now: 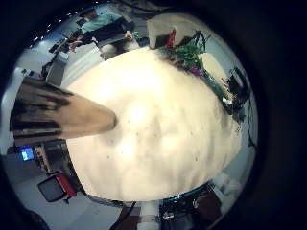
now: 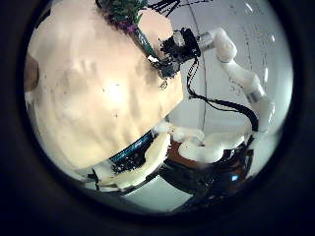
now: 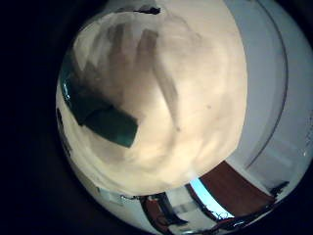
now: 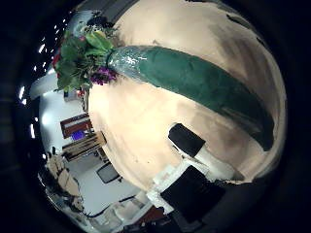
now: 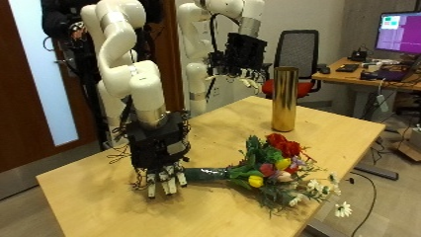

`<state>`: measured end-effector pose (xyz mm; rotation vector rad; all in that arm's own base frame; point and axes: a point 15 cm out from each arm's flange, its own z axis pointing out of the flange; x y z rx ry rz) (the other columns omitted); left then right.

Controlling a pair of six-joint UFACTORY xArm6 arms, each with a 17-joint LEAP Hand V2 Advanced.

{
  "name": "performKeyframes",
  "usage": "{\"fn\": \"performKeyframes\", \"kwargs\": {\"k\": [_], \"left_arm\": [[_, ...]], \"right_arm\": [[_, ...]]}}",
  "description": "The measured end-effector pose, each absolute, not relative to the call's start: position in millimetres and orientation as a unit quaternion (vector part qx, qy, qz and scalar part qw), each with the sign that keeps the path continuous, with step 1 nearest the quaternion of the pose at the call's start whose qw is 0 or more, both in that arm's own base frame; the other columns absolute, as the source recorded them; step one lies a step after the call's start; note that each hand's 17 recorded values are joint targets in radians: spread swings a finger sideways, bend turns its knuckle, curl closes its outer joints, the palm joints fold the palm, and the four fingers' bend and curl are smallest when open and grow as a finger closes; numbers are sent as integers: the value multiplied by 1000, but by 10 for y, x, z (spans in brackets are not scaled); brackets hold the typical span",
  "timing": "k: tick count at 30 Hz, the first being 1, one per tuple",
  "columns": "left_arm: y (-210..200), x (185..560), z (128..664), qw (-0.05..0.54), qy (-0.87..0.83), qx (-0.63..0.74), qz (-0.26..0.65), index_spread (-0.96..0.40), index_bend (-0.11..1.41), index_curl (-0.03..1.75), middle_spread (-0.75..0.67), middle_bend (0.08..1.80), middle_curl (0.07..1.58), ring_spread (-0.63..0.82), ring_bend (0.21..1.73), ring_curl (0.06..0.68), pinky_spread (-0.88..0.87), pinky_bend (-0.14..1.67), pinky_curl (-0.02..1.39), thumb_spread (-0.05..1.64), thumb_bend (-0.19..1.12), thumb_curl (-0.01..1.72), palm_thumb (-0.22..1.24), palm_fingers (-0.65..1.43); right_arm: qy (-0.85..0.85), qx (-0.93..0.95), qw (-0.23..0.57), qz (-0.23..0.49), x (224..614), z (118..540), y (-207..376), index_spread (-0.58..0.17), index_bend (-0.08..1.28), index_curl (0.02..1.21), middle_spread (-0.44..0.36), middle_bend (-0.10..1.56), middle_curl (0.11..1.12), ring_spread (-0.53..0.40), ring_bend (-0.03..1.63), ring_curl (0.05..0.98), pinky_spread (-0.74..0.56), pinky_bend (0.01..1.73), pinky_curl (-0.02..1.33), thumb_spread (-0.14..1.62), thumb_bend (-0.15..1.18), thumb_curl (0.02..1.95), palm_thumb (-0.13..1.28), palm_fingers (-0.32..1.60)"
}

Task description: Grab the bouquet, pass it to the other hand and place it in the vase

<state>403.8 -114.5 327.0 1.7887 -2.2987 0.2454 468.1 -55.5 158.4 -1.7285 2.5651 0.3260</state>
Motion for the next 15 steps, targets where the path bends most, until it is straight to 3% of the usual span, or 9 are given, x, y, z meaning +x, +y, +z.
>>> {"fn": "performKeyframes", "kwargs": {"k": [15], "left_arm": [[-1139,4031,3306,107,-781,609,86,250,167,307,497,191,291,608,450,218,587,315,314,879,-32,310,320,10]], "right_arm": [[818,-562,-4,122,4632,1375,-449,-70,159,281,151,424,360,78,769,187,210,600,200,1014,-24,377,620,302]]}}
